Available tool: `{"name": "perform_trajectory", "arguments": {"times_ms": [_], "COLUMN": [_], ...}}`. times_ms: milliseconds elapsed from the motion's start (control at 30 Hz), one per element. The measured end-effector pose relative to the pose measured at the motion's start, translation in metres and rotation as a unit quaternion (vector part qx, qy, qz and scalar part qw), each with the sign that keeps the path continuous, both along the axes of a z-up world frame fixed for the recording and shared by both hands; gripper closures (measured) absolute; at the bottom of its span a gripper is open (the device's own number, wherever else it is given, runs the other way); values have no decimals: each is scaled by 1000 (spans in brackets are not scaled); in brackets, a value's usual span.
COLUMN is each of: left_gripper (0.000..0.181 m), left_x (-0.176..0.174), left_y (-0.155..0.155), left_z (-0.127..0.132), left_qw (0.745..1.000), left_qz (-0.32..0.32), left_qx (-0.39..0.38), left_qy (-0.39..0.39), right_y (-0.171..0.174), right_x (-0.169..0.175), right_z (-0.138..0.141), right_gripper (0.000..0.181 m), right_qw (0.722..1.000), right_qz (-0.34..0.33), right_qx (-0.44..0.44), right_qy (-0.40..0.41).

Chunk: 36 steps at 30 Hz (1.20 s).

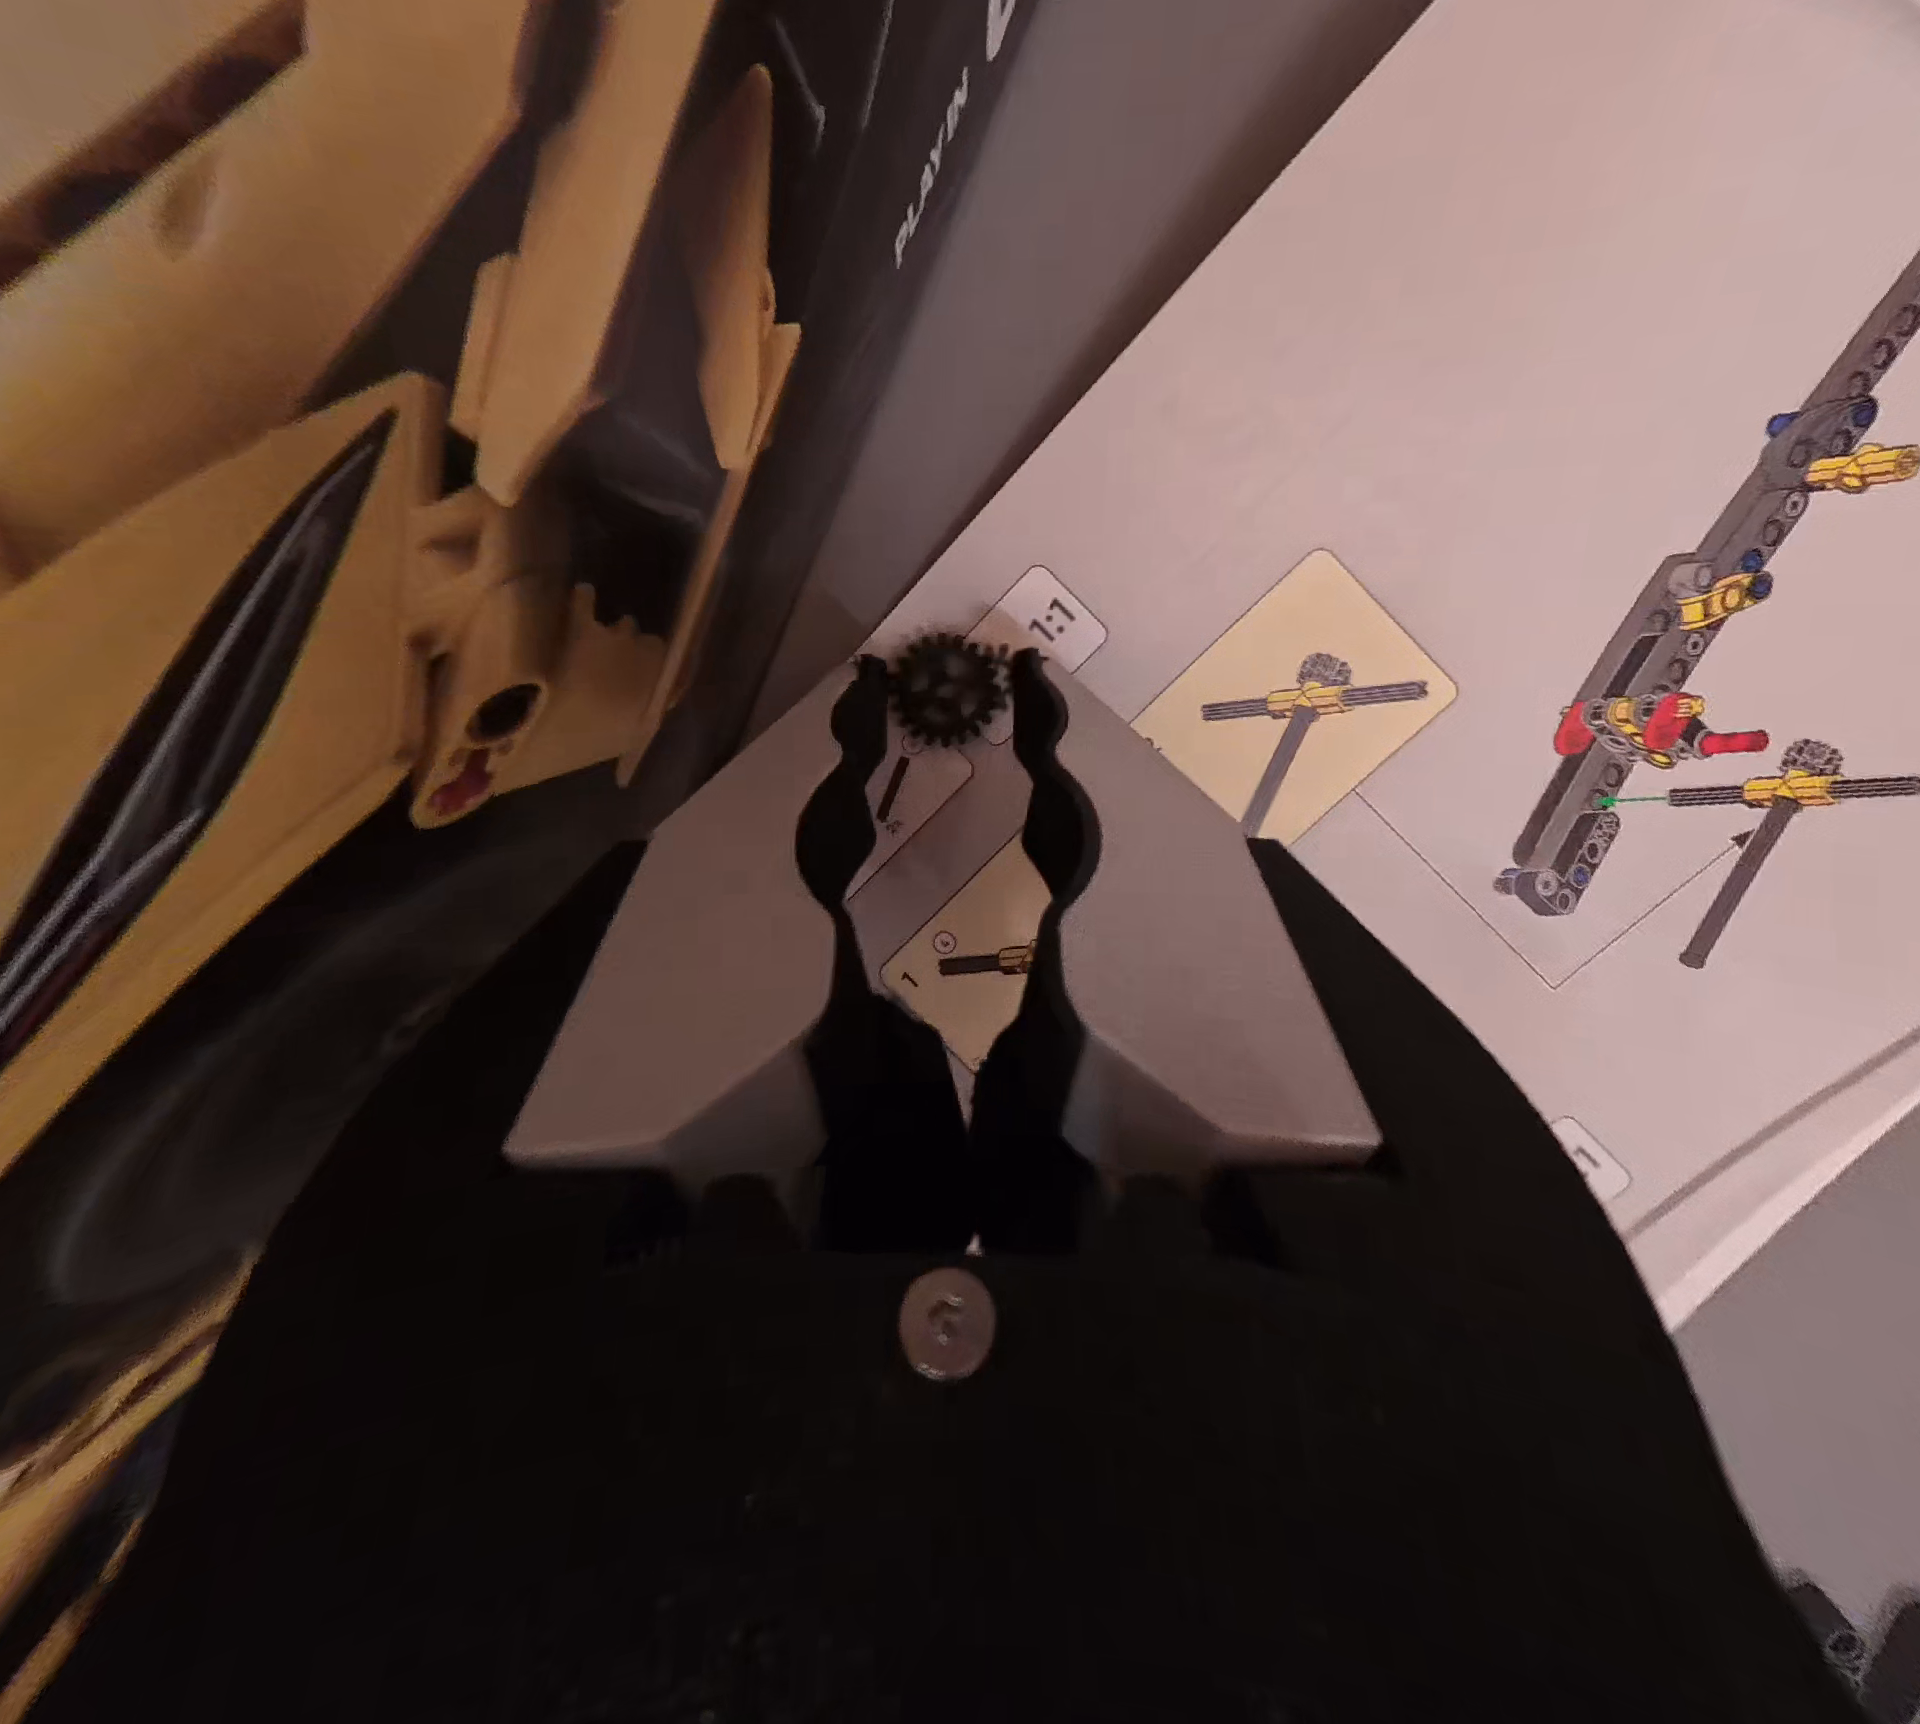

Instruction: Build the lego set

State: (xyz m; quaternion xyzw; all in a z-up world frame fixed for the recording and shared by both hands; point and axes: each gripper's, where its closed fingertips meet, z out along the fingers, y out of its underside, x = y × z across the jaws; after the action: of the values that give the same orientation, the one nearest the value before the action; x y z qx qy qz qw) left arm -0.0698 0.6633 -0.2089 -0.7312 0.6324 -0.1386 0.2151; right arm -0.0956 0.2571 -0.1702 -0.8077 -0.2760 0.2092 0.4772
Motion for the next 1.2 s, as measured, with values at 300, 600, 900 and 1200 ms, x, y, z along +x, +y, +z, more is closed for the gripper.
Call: {"name": "perform_trajectory", "arguments": {"times_ms": [300, 600, 900, 1200], "left_gripper": [164, 164, 164, 164], "left_x": [-47, -198, -269, -278], "left_y": [-26, -128, -155, -164], "left_z": [39, 48, 12, -2], "left_qw": [1000, 987, 966, 963], "left_qz": [2, 160, 251, 261], "left_qx": [16, 23, 28, 12], "left_qy": [4, 13, 53, 58], "right_y": [-1, -1, -1, 0], "right_x": [-2, -3, -2, -2], "right_z": [0, -3, -3, -4], "right_gripper": [173, 173, 174, 174], "right_qw": [1000, 1000, 1000, 1000], "right_qz": [5, 6, 2, 2], "right_qx": [-1, -6, -5, -7], "right_qy": [-1, -8, -9, -11]}}
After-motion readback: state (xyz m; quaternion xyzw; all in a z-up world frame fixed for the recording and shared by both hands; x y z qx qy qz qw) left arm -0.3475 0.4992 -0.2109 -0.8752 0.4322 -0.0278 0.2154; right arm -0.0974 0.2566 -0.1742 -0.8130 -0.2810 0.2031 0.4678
